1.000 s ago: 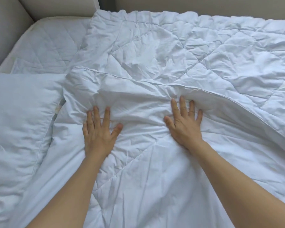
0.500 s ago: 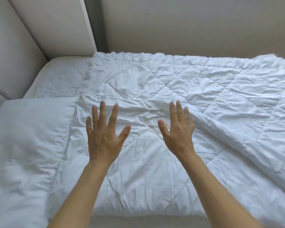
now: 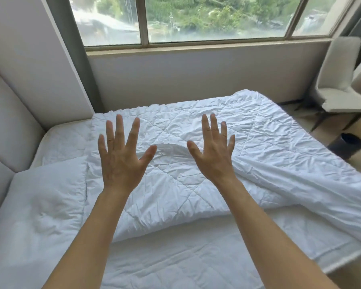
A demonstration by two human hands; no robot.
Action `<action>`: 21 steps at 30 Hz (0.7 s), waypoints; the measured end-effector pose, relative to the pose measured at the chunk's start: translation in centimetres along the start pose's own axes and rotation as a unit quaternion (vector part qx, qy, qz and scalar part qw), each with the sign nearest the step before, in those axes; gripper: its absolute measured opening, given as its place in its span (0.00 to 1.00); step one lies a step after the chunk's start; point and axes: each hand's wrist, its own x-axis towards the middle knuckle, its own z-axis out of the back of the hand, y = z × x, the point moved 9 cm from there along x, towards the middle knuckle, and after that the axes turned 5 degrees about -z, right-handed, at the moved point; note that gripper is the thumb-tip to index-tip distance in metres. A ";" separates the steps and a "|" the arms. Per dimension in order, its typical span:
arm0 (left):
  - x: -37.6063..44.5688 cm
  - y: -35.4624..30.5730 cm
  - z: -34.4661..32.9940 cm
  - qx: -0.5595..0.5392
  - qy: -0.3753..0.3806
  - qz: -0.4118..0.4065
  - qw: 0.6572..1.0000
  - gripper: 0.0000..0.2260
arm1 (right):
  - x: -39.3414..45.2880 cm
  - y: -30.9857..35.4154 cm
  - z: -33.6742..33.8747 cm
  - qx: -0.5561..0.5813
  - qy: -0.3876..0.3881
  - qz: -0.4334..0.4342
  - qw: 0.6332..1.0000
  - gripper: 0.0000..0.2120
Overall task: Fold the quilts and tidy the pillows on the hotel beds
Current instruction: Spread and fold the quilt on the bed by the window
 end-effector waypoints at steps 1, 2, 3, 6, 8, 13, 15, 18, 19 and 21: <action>-0.3 -1.7 0.7 -0.007 -0.003 -0.011 1.000 0.36 | -1.2 -0.7 1.7 0.002 -0.009 -0.006 1.000 0.37; -0.6 -3.5 1.2 -0.015 -0.005 -0.022 1.000 0.36 | -2.3 -1.7 3.3 0.002 -0.015 -0.013 1.000 0.37; -0.8 -5.4 1.4 -0.022 -0.007 -0.034 0.999 0.36 | -3.4 -2.8 4.8 0.002 -0.021 -0.021 1.000 0.37; -1.7 -12.0 1.4 -0.043 -0.010 -0.076 0.996 0.36 | -6.5 -6.9 8.9 -0.004 -0.035 -0.050 0.998 0.38; -2.5 -17.2 1.2 -0.064 -0.008 -0.104 0.993 0.36 | -8.4 -10.5 12.1 -0.007 -0.047 -0.076 0.996 0.38; -5.8 -32.8 0.0 -0.110 0.012 -0.170 0.979 0.36 | -14.2 -22.0 21.8 -0.031 -0.089 -0.138 0.986 0.39; -7.3 -39.6 -0.6 -0.131 0.024 -0.187 0.973 0.36 | -16.7 -27.1 26.0 -0.043 -0.103 -0.157 0.981 0.39; -10.0 -49.9 -1.9 -0.172 0.049 -0.209 0.961 0.36 | -20.8 -34.8 32.4 -0.059 -0.120 -0.195 0.972 0.39; -11.0 -53.3 -2.3 -0.183 0.056 -0.218 0.957 0.36 | -22.3 -37.3 34.5 -0.065 -0.127 -0.211 0.967 0.38; -12.9 -59.7 -3.0 -0.202 0.069 -0.239 0.947 0.36 | -25.2 -41.9 38.3 -0.077 -0.140 -0.242 0.957 0.37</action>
